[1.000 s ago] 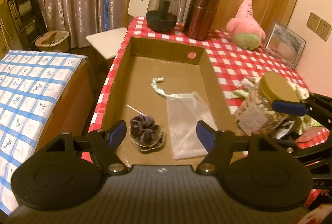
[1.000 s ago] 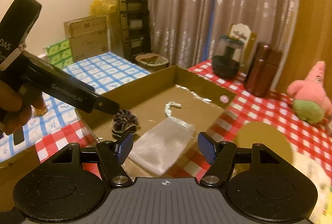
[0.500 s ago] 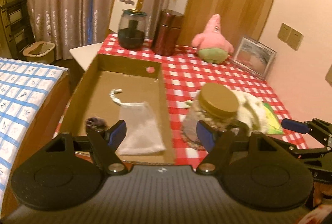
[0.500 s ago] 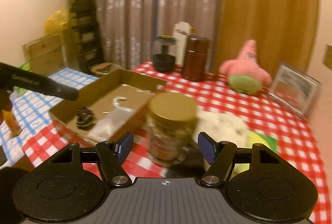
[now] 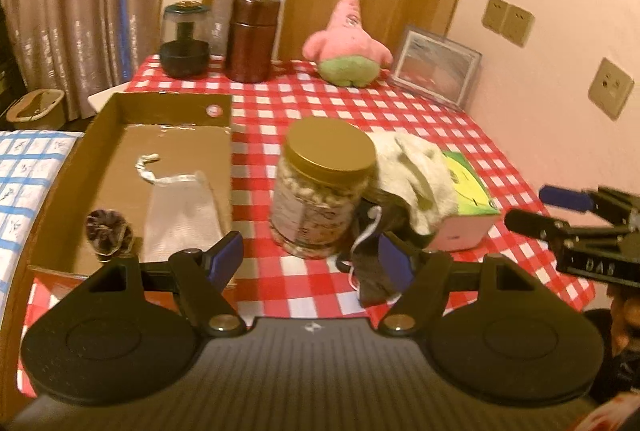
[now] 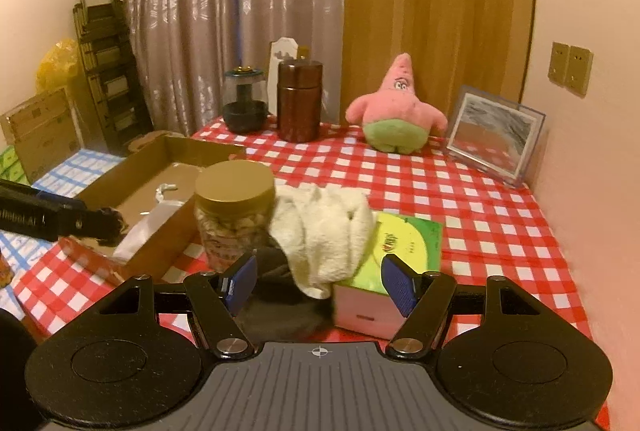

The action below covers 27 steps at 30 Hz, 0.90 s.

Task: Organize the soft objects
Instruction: 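Move both grippers back toward the cream towel and black cloth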

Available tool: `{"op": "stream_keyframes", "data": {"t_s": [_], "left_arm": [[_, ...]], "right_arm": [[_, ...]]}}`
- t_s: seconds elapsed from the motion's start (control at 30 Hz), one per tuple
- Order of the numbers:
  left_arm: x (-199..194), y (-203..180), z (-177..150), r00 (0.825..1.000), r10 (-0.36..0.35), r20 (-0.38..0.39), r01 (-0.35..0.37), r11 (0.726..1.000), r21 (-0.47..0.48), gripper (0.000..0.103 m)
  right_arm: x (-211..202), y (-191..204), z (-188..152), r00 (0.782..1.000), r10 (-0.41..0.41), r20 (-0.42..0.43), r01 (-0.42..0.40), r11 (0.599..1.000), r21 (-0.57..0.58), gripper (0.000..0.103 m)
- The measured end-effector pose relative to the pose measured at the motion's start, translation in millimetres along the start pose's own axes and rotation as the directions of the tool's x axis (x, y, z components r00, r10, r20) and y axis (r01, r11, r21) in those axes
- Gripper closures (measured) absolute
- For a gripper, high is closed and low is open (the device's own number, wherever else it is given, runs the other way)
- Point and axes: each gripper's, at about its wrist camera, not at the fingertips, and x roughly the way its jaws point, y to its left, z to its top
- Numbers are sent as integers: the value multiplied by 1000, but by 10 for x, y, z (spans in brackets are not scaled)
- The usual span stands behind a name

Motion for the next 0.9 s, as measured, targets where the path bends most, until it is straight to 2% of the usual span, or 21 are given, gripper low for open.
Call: {"op": "stream_keyframes", "data": {"t_s": [0.4, 0.6, 0.9], "left_arm": [[484, -166, -29, 997, -42, -68, 48, 996, 80, 31], [802, -229, -48, 993, -62, -105, 73, 992, 105, 31], [1120, -234, -86, 989, -53, -137, 68, 992, 108, 32]], "right_arm": [[604, -215, 127, 995, 52, -82, -61, 991, -116, 34], [1027, -297, 184, 990, 67, -121, -85, 985, -148, 25], [1488, -261, 212, 982, 94, -163, -127, 970, -205, 23]]}}
